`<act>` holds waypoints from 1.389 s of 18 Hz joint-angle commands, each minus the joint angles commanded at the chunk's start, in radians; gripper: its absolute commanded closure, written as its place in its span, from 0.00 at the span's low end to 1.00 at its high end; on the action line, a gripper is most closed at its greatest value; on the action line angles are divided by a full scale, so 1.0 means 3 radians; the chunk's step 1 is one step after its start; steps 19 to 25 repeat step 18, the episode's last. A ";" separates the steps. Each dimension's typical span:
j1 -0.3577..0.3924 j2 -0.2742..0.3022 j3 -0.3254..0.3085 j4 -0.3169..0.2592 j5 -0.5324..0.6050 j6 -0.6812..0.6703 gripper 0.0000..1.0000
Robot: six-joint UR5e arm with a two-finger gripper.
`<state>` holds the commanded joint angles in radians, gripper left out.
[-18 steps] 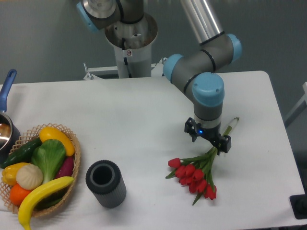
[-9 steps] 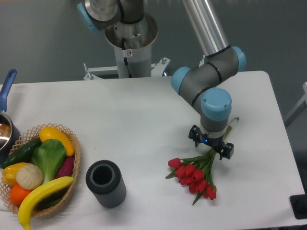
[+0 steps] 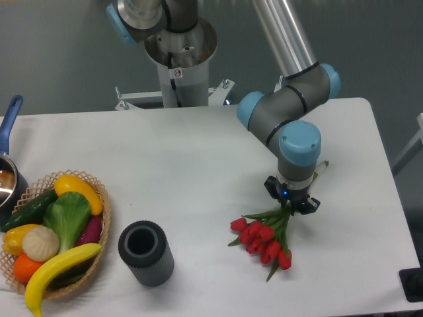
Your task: Pick up the flowers from the table
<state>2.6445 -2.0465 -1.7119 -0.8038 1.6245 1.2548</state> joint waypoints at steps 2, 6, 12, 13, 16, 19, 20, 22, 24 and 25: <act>0.0005 0.0112 -0.0005 -0.0025 0.0005 -0.0005 1.00; 0.0108 0.0348 0.0071 -0.0312 -0.0031 0.0005 1.00; 0.0031 0.0486 0.0418 -0.0821 -0.0133 0.0010 1.00; 0.0036 0.0491 0.0500 -0.0965 -0.0133 0.0010 1.00; 0.0046 0.0491 0.0659 -0.1211 -0.0133 0.0010 1.00; 0.0051 0.0496 0.0721 -0.1273 -0.0133 0.0010 1.00; 0.0051 0.0496 0.0721 -0.1273 -0.0133 0.0010 1.00; 0.0051 0.0496 0.0721 -0.1273 -0.0133 0.0010 1.00; 0.0051 0.0496 0.0721 -0.1273 -0.0133 0.0010 1.00; 0.0051 0.0496 0.0721 -0.1273 -0.0133 0.0010 1.00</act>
